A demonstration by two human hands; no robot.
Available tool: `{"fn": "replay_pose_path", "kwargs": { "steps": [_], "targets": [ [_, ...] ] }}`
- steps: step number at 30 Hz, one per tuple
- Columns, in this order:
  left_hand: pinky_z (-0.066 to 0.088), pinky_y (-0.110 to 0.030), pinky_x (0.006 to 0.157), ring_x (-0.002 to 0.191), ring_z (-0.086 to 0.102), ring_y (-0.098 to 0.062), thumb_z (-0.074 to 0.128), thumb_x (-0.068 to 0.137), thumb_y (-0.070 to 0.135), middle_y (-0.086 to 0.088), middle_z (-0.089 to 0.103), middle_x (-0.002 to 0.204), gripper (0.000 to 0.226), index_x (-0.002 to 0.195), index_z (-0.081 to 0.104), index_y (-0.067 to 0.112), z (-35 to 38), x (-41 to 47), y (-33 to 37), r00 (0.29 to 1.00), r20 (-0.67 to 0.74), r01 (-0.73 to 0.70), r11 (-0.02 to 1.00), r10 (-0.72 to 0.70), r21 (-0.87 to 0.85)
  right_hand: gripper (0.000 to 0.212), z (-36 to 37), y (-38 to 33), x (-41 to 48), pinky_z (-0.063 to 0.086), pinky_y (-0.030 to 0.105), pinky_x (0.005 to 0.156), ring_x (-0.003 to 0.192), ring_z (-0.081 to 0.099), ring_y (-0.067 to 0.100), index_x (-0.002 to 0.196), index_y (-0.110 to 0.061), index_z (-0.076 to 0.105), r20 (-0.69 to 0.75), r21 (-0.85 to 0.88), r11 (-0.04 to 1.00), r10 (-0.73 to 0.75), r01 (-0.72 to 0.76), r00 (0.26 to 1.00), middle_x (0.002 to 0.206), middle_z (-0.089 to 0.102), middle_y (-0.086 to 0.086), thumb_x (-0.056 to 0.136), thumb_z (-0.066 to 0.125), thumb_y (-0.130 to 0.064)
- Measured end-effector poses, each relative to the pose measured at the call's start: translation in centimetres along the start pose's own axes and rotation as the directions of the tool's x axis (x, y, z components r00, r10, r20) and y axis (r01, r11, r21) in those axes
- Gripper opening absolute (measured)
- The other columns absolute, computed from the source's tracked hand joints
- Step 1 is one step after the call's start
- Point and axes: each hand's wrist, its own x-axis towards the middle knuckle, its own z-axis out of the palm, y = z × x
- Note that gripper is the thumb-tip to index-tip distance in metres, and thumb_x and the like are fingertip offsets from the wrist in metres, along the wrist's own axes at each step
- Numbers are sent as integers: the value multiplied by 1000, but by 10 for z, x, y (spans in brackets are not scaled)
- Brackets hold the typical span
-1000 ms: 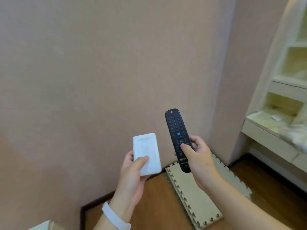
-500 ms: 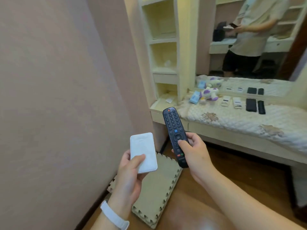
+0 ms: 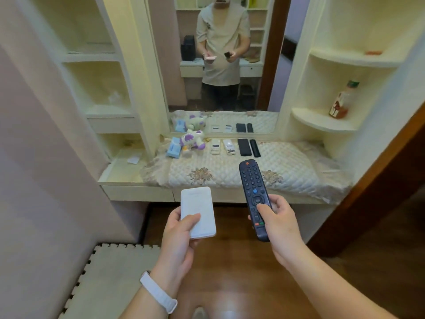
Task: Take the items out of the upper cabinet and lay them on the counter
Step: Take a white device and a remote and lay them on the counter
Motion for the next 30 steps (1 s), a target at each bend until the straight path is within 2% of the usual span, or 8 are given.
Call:
{"fn": "replay_pose_path", "kwargs": {
  "steps": [6,9,12,18,22,25,27,30],
  "targets": [
    [55,-40,68,104,62,-30,58,89,2,-13,62,118,37,123,52,16,16,85,32,995,75,63,997,-59,-48,14,31,-25,71,49,30,56,68,68,18,106,-23,58,-61,-73,997,-41,36,997,84,74,3,95,58,-14],
    [56,-43,73,110,59,-32,60,88,3,-12,59,123,44,128,49,18,29,131,40,989,116,101,994,-96,-39,15,37,-29,104,49,33,62,77,69,23,106,-26,59,-115,-81,996,-48,39,992,90,74,2,95,58,-16],
    [56,-42,71,110,59,-31,58,88,1,-12,59,123,43,127,49,18,52,167,38,979,155,134,991,-131,-11,16,32,-26,129,51,39,69,85,70,28,103,-28,59,-192,-68,998,-32,19,981,94,74,3,94,59,-16],
    [54,-43,73,108,58,-31,56,88,-2,-10,61,118,36,115,54,22,109,209,23,948,237,206,977,-212,54,16,-4,-24,169,54,36,69,84,71,22,107,-26,59,-297,-18,999,23,-30,955,94,75,-1,95,58,-15],
    [53,-40,66,107,59,-31,58,87,-1,-12,61,120,40,122,52,17,154,236,2,948,212,210,966,-238,148,14,-35,-18,215,51,31,60,73,69,18,99,-27,58,-329,17,999,39,-36,943,85,75,-3,96,57,-13],
    [53,-35,60,100,62,-28,56,87,-1,-11,64,116,38,121,53,15,191,255,-11,957,187,186,965,-220,186,14,-60,-11,259,51,35,63,75,70,21,104,-22,59,-299,38,998,62,-53,952,87,76,-1,95,57,-12],
    [54,-37,67,99,63,-28,56,88,-1,-11,64,115,33,116,55,17,220,268,-19,964,160,177,963,-211,202,15,-80,-7,291,53,38,67,79,71,23,107,-22,58,-265,52,996,89,-78,960,92,75,-1,96,56,-12],
    [55,-43,77,103,63,-30,57,88,-1,-12,63,118,32,114,55,18,262,292,-26,979,101,151,963,-177,221,17,-109,-8,336,51,31,62,74,70,18,105,-21,58,-218,66,992,118,-106,969,92,74,-1,95,56,-8]
  ]
}}
